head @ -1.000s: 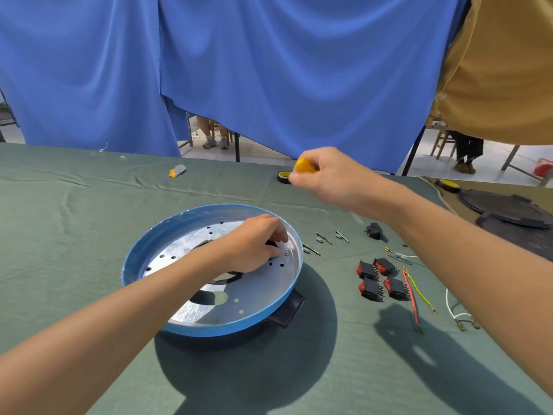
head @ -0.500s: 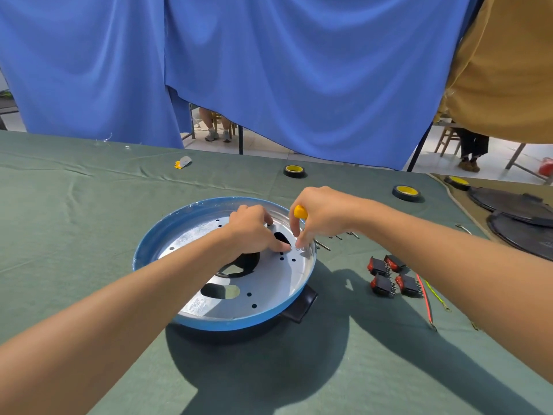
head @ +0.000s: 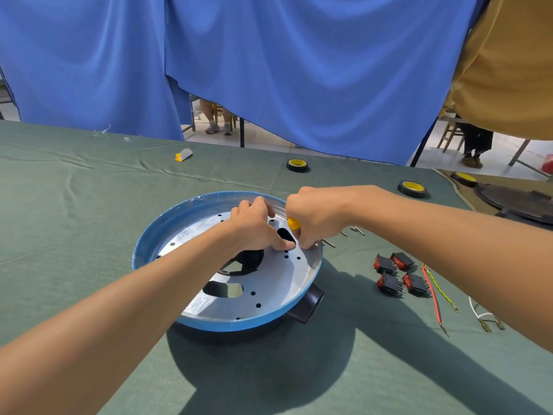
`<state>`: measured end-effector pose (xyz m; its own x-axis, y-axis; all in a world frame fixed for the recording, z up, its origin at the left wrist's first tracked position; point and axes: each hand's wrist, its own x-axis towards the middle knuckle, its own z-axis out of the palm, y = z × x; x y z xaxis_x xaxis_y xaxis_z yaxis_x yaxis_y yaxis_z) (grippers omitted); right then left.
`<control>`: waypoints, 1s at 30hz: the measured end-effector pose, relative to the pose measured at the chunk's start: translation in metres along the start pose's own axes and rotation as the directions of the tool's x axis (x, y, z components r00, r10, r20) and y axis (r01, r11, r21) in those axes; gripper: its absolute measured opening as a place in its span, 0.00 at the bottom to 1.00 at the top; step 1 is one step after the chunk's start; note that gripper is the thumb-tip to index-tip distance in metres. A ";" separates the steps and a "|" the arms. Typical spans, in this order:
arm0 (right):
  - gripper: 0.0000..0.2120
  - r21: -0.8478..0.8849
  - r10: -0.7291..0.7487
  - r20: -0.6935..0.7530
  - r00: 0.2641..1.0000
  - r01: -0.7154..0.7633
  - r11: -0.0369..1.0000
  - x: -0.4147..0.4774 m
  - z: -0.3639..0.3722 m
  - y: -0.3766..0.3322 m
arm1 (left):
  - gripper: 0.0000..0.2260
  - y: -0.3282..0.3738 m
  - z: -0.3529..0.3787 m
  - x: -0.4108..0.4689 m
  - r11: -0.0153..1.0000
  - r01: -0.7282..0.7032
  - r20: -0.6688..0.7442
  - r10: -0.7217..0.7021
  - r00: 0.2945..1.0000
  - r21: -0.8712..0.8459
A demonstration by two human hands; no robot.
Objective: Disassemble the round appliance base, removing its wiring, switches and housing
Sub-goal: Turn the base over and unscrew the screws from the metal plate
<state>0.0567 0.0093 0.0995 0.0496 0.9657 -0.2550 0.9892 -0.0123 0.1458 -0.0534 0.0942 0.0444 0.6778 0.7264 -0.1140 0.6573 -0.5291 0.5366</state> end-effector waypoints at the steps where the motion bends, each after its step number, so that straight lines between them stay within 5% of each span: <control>1: 0.14 -0.015 0.001 0.017 1.000 0.000 1.000 0.001 -0.002 -0.001 | 0.33 0.000 0.000 0.001 1.000 0.005 0.004 -0.005 1.000 0.002; 23: 0.16 -0.343 -0.156 -0.021 0.988 0.140 0.929 0.002 0.001 -0.012 | 0.33 0.001 -0.001 0.001 0.997 0.044 0.026 -0.043 0.999 -0.057; 30: 0.15 -0.241 -0.152 -0.027 0.988 0.141 0.960 0.001 0.005 -0.014 | 0.34 0.001 -0.003 0.000 0.997 0.047 0.035 -0.045 0.998 -0.057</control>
<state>0.0432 0.0094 0.0924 -0.1050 0.9629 -0.2487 0.9238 0.1871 0.3340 -0.0533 0.0952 0.0476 0.6582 0.7340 -0.1672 0.6690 -0.4684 0.5771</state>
